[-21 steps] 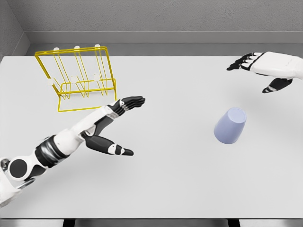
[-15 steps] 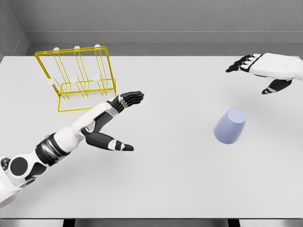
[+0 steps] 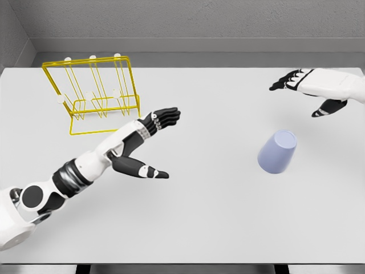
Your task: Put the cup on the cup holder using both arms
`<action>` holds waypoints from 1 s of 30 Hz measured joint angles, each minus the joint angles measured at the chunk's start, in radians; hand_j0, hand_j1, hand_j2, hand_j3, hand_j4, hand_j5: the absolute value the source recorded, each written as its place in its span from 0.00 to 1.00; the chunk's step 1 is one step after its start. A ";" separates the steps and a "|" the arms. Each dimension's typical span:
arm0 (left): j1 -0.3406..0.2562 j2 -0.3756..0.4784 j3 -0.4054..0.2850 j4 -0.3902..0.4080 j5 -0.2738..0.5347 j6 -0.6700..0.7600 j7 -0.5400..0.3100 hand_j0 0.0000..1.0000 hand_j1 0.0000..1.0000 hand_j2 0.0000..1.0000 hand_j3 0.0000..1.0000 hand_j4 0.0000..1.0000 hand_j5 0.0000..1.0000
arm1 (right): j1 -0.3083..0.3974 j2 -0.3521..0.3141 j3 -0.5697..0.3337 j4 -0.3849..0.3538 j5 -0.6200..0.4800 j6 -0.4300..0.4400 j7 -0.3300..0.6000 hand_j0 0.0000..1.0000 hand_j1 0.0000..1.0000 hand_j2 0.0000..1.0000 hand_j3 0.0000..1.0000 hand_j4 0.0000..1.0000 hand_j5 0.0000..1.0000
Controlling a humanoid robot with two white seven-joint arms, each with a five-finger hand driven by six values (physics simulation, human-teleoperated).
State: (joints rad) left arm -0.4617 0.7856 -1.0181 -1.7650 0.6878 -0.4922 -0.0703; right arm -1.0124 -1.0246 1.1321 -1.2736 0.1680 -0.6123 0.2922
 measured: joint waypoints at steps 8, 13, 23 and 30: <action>0.003 0.001 -0.003 0.003 -0.005 0.130 0.004 1.00 1.00 1.00 1.00 1.00 1.00 | 0.157 -0.039 0.011 0.076 -0.396 -0.001 0.218 1.00 1.00 1.00 1.00 1.00 1.00; 0.005 0.001 0.002 0.003 -0.010 0.149 0.001 1.00 1.00 1.00 1.00 1.00 1.00 | 0.170 -0.037 0.006 0.130 -0.551 -0.001 0.229 1.00 1.00 1.00 1.00 1.00 1.00; 0.008 0.001 0.009 0.003 -0.015 0.152 0.001 1.00 1.00 1.00 1.00 1.00 1.00 | 0.222 -0.017 0.012 0.195 -0.695 -0.001 0.226 1.00 1.00 1.00 1.00 1.00 1.00; 0.009 0.002 0.010 0.003 -0.016 0.152 0.001 1.00 1.00 1.00 1.00 1.00 1.00 | 0.216 -0.021 -0.013 0.213 -0.726 0.000 0.229 1.00 1.00 1.00 1.00 1.00 1.00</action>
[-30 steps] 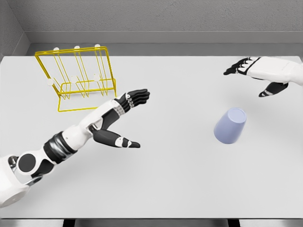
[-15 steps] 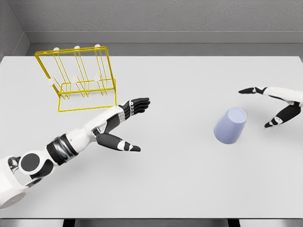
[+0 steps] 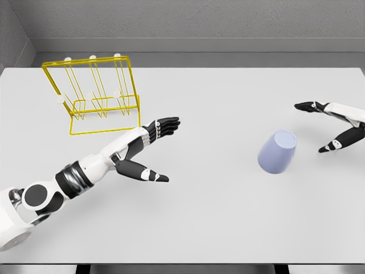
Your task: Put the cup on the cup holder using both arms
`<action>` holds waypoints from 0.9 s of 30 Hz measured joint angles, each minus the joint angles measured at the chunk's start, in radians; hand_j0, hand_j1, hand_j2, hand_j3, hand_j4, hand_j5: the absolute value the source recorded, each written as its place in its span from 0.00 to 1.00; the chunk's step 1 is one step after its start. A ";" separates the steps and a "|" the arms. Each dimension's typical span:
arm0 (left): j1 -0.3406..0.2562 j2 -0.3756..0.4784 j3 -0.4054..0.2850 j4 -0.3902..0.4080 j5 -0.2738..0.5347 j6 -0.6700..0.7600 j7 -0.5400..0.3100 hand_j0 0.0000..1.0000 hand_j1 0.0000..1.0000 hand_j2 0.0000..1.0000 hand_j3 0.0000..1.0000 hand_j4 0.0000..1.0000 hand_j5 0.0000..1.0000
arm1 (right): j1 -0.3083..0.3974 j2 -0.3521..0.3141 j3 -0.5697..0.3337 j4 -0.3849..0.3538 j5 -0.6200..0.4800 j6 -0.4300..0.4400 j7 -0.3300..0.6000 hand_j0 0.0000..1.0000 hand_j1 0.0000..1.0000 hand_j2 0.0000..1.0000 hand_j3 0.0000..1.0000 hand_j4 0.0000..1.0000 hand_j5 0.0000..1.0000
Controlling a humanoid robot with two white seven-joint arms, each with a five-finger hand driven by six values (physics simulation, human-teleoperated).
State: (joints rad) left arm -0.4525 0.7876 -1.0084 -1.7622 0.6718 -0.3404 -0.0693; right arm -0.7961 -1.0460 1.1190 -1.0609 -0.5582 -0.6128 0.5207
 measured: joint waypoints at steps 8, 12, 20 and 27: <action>0.000 -0.001 0.001 -0.001 -0.001 0.000 -0.002 1.00 1.00 1.00 1.00 1.00 1.00 | 0.066 0.005 -0.018 -0.006 -0.041 0.000 -0.004 1.00 1.00 1.00 1.00 1.00 1.00; 0.002 0.000 0.001 -0.001 -0.001 -0.003 -0.001 1.00 1.00 1.00 1.00 1.00 1.00 | 0.078 0.007 0.003 -0.019 -0.104 0.000 -0.008 1.00 1.00 1.00 1.00 1.00 1.00; 0.002 0.000 0.002 -0.001 -0.007 -0.003 0.000 1.00 1.00 1.00 1.00 1.00 1.00 | 0.083 0.010 0.054 -0.054 -0.210 0.000 -0.017 1.00 1.00 1.00 1.00 1.00 1.00; 0.002 -0.001 0.002 0.000 -0.010 -0.001 0.001 1.00 1.00 1.00 1.00 1.00 1.00 | 0.083 0.032 0.086 -0.066 -0.260 0.001 -0.030 1.00 1.00 1.00 1.00 1.00 1.00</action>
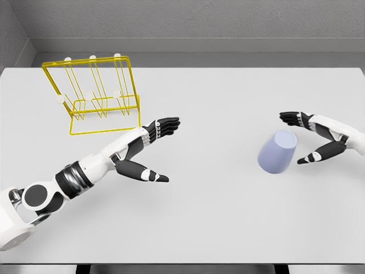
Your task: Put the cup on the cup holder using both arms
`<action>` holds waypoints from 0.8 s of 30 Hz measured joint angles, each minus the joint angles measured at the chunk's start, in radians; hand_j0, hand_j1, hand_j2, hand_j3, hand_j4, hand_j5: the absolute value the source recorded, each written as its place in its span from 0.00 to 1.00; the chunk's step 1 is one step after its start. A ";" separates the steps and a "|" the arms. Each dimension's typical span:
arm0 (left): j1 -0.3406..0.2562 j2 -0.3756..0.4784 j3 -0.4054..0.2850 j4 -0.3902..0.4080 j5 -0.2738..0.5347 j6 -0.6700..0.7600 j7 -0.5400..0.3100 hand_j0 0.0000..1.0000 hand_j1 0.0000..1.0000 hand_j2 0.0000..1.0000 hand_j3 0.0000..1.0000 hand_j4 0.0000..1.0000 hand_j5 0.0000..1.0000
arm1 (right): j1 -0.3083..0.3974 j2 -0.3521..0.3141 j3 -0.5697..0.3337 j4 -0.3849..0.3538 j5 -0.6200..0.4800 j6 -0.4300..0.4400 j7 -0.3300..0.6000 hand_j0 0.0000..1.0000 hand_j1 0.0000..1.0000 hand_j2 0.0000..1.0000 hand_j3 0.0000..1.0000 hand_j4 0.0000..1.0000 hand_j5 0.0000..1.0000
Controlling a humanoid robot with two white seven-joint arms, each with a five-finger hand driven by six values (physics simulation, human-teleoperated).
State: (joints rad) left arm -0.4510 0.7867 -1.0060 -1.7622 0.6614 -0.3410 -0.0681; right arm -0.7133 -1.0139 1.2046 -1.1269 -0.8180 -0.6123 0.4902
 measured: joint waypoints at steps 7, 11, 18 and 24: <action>0.000 0.000 -0.001 0.000 -0.004 0.002 0.001 1.00 1.00 1.00 1.00 1.00 1.00 | 0.008 0.004 0.030 0.007 -0.072 0.000 -0.005 1.00 1.00 1.00 1.00 1.00 1.00; 0.000 0.000 -0.001 0.000 -0.004 0.002 0.001 1.00 1.00 1.00 1.00 1.00 1.00 | 0.014 0.004 0.052 0.009 -0.114 0.000 -0.005 1.00 1.00 1.00 1.00 1.00 1.00; 0.002 0.000 -0.001 0.000 -0.004 0.002 0.001 1.00 1.00 1.00 1.00 1.00 1.00 | 0.023 0.016 0.068 0.010 -0.147 0.000 -0.005 1.00 1.00 1.00 1.00 1.00 1.00; 0.002 0.000 -0.001 0.000 -0.004 0.002 0.001 1.00 1.00 1.00 1.00 1.00 1.00 | 0.026 0.029 0.081 0.009 -0.155 0.001 -0.005 1.00 1.00 1.00 1.00 1.00 1.00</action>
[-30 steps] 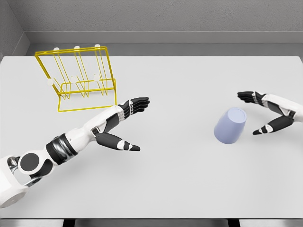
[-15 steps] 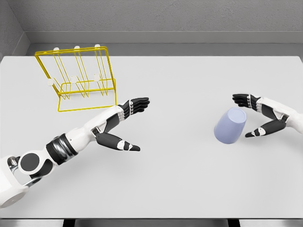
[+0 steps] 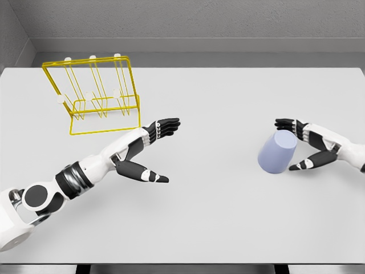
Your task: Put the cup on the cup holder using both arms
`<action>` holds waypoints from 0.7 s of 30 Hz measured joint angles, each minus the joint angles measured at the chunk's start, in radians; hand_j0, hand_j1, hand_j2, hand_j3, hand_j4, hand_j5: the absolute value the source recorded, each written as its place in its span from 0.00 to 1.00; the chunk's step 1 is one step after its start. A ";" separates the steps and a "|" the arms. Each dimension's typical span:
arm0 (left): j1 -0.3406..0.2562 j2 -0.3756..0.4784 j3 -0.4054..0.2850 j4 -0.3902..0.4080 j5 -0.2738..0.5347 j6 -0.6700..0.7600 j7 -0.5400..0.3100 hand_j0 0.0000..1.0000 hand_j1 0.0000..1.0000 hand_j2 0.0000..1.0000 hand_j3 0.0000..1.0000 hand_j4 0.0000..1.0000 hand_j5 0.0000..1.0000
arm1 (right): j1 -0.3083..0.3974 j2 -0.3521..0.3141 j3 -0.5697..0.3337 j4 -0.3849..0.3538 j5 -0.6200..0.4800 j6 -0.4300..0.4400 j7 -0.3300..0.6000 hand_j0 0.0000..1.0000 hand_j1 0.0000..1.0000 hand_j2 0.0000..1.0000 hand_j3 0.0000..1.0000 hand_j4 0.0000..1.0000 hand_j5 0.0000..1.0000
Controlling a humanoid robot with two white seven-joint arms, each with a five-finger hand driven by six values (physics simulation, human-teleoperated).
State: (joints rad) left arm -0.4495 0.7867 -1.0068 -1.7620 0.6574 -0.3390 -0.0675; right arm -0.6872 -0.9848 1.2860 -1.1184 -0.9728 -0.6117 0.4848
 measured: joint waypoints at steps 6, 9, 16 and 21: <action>0.000 0.000 0.000 0.000 -0.001 0.000 0.000 1.00 1.00 1.00 1.00 1.00 1.00 | -0.002 0.004 0.016 -0.006 0.000 0.000 0.000 1.00 1.00 1.00 1.00 1.00 1.00; 0.000 0.000 0.000 0.000 -0.001 0.000 0.000 1.00 1.00 1.00 1.00 1.00 1.00 | -0.002 0.005 0.020 -0.009 0.001 0.000 0.001 1.00 1.00 1.00 1.00 1.00 1.00; 0.000 0.000 0.000 0.000 -0.001 0.000 0.000 1.00 1.00 1.00 1.00 1.00 1.00 | -0.006 0.009 0.023 -0.019 0.004 0.000 0.003 1.00 1.00 1.00 1.00 1.00 1.00; 0.000 0.000 0.000 0.000 -0.001 0.000 0.000 1.00 1.00 1.00 1.00 1.00 1.00 | -0.008 0.012 0.023 -0.026 0.005 0.000 0.003 1.00 1.00 1.00 1.00 1.00 1.00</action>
State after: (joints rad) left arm -0.4495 0.7866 -1.0068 -1.7620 0.6560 -0.3388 -0.0675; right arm -0.6949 -0.9730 1.3091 -1.1444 -0.9680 -0.6117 0.4878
